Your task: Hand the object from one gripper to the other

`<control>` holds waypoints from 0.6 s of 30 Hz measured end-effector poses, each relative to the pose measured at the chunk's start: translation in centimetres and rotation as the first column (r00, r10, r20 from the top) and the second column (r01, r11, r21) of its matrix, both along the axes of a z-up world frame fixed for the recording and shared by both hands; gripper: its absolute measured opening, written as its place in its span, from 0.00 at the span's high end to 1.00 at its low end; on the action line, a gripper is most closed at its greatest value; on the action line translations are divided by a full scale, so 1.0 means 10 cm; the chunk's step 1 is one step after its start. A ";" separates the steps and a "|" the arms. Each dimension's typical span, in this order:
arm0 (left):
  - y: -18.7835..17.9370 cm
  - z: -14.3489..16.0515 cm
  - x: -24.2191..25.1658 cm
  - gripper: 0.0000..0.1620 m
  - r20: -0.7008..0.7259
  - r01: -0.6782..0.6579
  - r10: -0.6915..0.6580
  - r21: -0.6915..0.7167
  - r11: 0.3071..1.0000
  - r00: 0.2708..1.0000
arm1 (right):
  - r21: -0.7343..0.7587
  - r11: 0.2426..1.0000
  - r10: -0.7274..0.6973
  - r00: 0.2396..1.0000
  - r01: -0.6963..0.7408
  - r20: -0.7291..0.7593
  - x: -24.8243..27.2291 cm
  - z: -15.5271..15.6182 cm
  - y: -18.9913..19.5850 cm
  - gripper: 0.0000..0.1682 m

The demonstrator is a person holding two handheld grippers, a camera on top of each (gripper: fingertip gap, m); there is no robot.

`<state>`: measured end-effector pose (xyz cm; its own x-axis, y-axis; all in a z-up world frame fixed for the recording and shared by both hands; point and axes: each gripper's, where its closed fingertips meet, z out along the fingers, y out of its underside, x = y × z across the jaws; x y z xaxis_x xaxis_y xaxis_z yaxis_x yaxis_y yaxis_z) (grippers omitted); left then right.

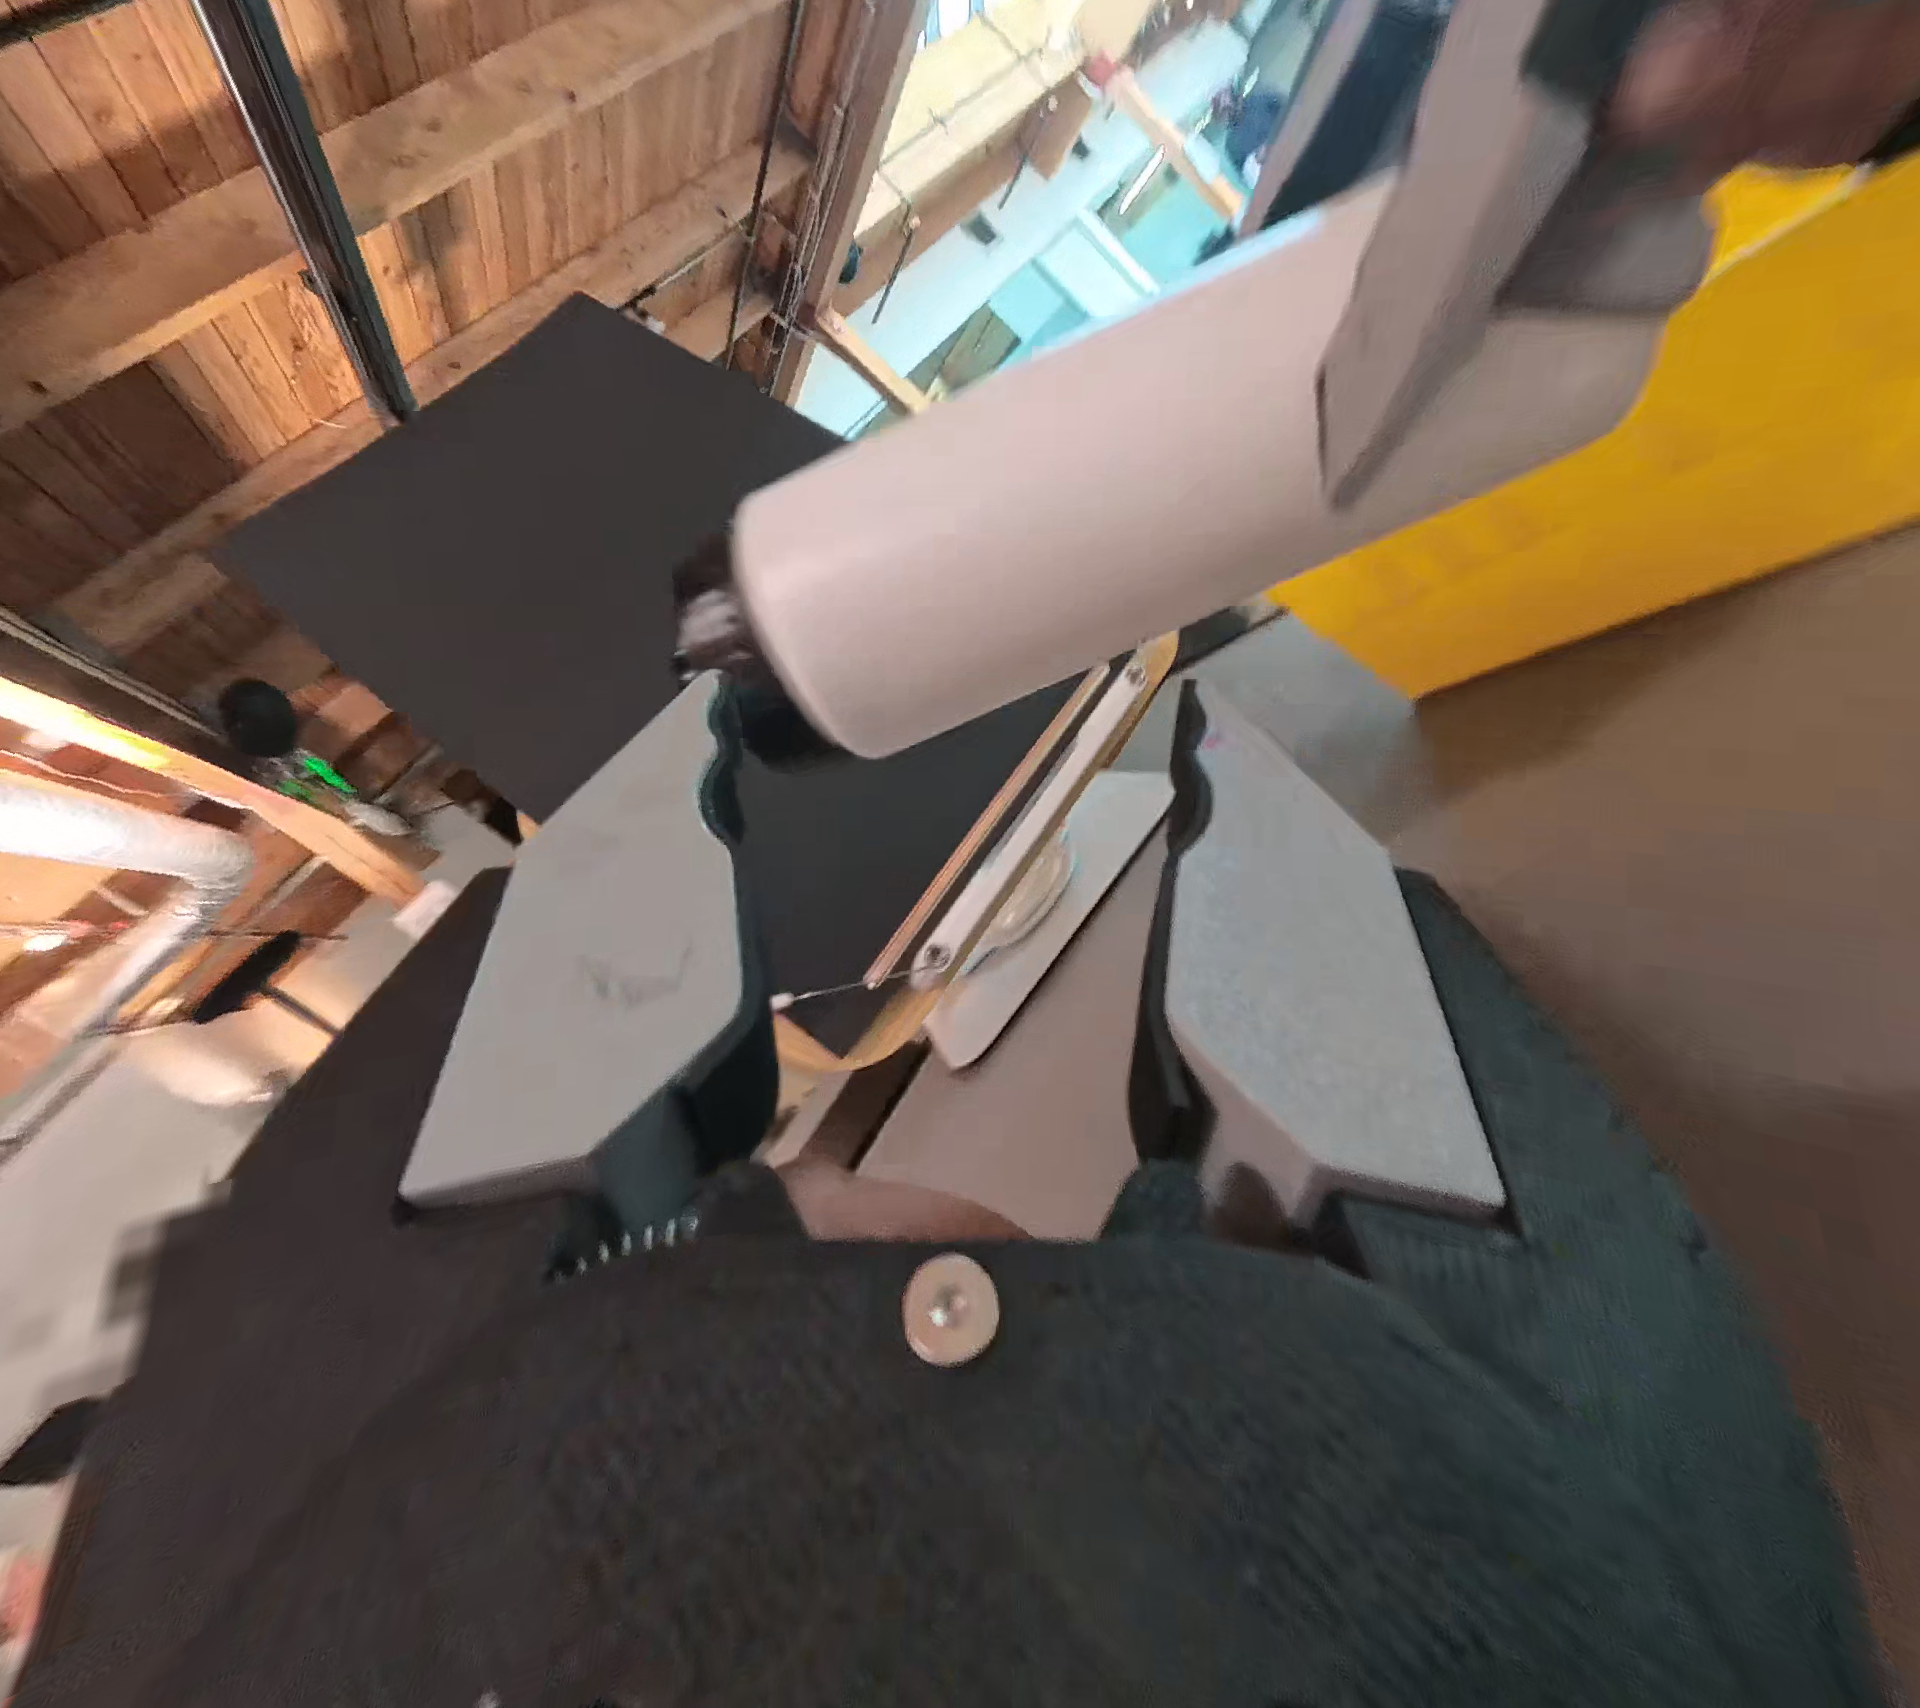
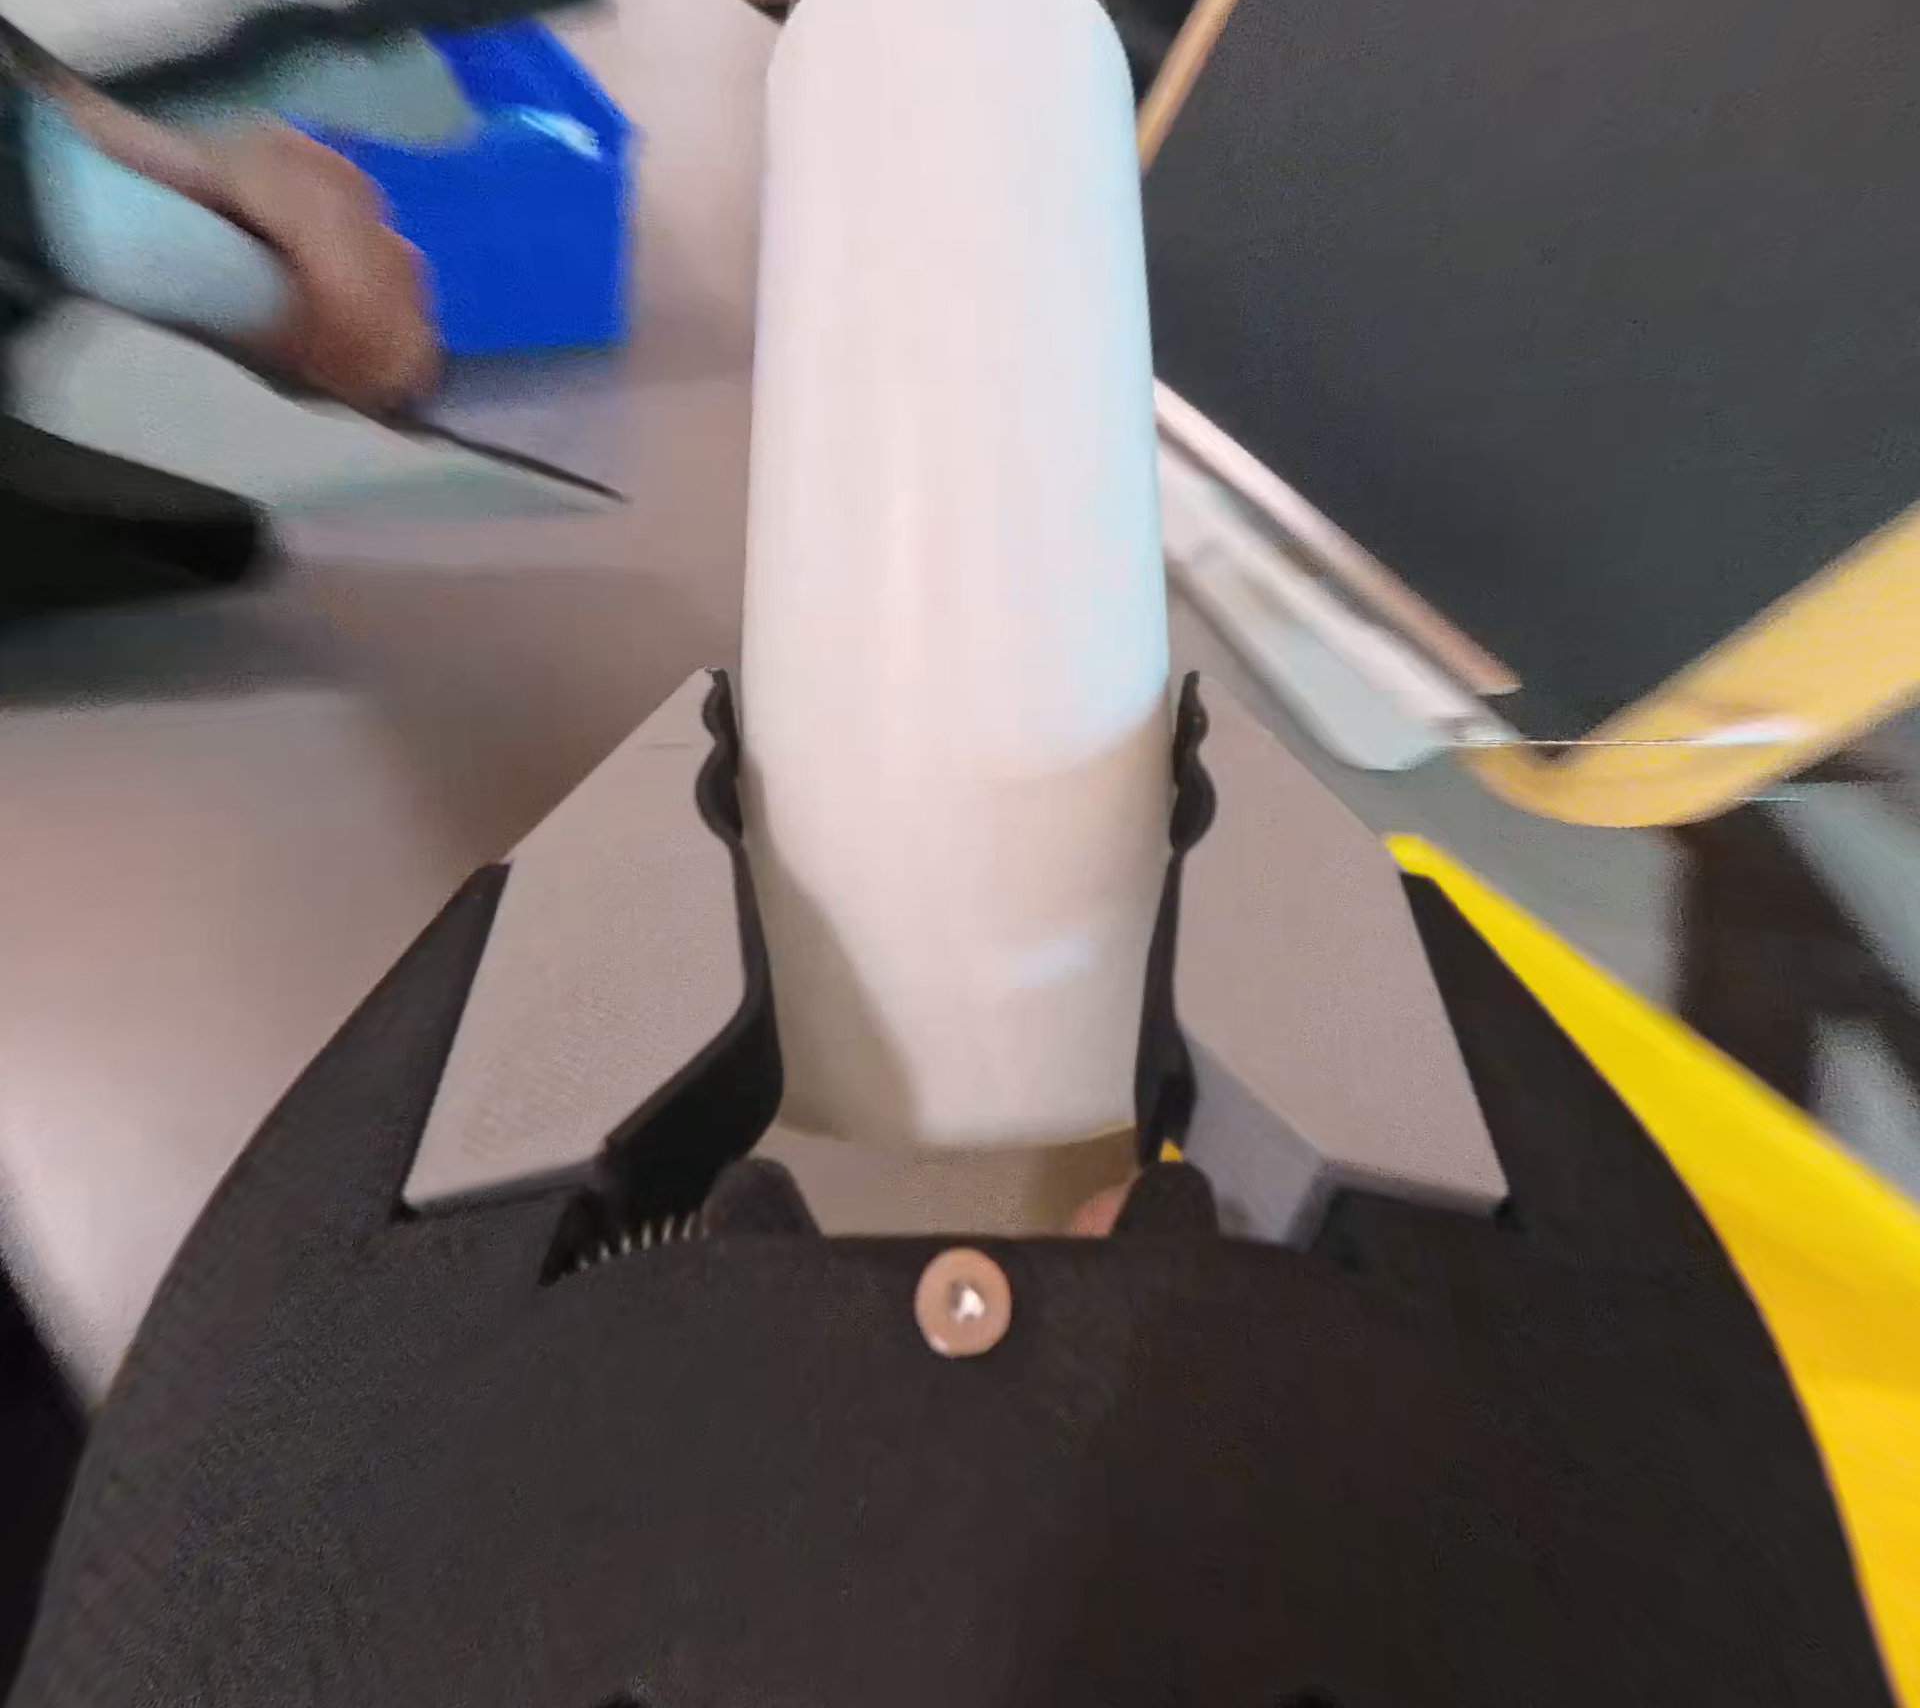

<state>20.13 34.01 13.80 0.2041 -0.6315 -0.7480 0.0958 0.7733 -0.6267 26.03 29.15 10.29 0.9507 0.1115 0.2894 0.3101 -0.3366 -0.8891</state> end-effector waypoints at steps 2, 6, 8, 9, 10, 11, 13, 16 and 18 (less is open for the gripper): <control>-0.01 -0.07 0.09 0.52 -0.009 -0.039 0.040 0.053 0.998 0.999 | -0.031 0.995 0.091 0.971 -0.100 -0.221 -0.20 -0.03 -0.03 0.51; -0.01 -0.32 0.21 0.53 -0.083 -0.039 0.045 0.077 0.996 0.996 | -0.136 0.989 0.015 0.968 -0.051 -0.252 -0.12 -0.29 0.06 0.52; 0.03 -0.24 0.16 0.58 -0.038 -0.051 0.054 0.079 0.996 0.998 | -0.149 0.987 0.019 0.960 -0.062 -0.280 -0.21 -0.31 0.10 0.52; 0.04 -0.23 0.13 0.54 -0.041 -0.049 0.053 0.085 0.995 0.998 | -0.161 0.984 0.026 0.951 -0.079 -0.309 -0.27 -0.32 0.11 0.52; 0.06 -0.20 0.12 0.51 -0.033 -0.065 0.069 0.098 0.993 0.997 | -0.165 0.981 0.035 0.939 -0.097 -0.343 -0.30 -0.30 0.10 0.52; 0.07 -0.19 0.11 0.48 -0.022 -0.084 0.087 0.125 0.989 0.996 | -0.166 0.979 0.045 0.915 -0.121 -0.401 -0.29 -0.24 0.11 0.52; 0.07 -0.19 0.11 0.47 -0.006 -0.116 0.120 0.208 0.971 0.993 | -0.175 0.966 0.063 0.826 -0.192 -0.561 -0.37 -0.20 0.07 0.51; 0.09 -0.28 0.16 0.39 -0.005 -0.187 0.202 0.358 0.915 0.979 | -0.227 0.921 0.056 0.684 -0.317 -0.728 -0.48 -0.29 -0.06 0.51; -0.02 -0.37 0.21 0.38 -0.004 -0.175 0.200 0.468 0.866 0.980 | -0.278 0.879 0.022 0.615 -0.387 -0.788 -0.54 -0.37 -0.15 0.51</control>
<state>22.20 33.78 10.14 0.2379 -0.1636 -0.9574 -0.1020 0.9761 -0.1921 20.64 27.69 6.58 0.7402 0.2563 -0.6216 -0.2898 -0.7126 -0.6389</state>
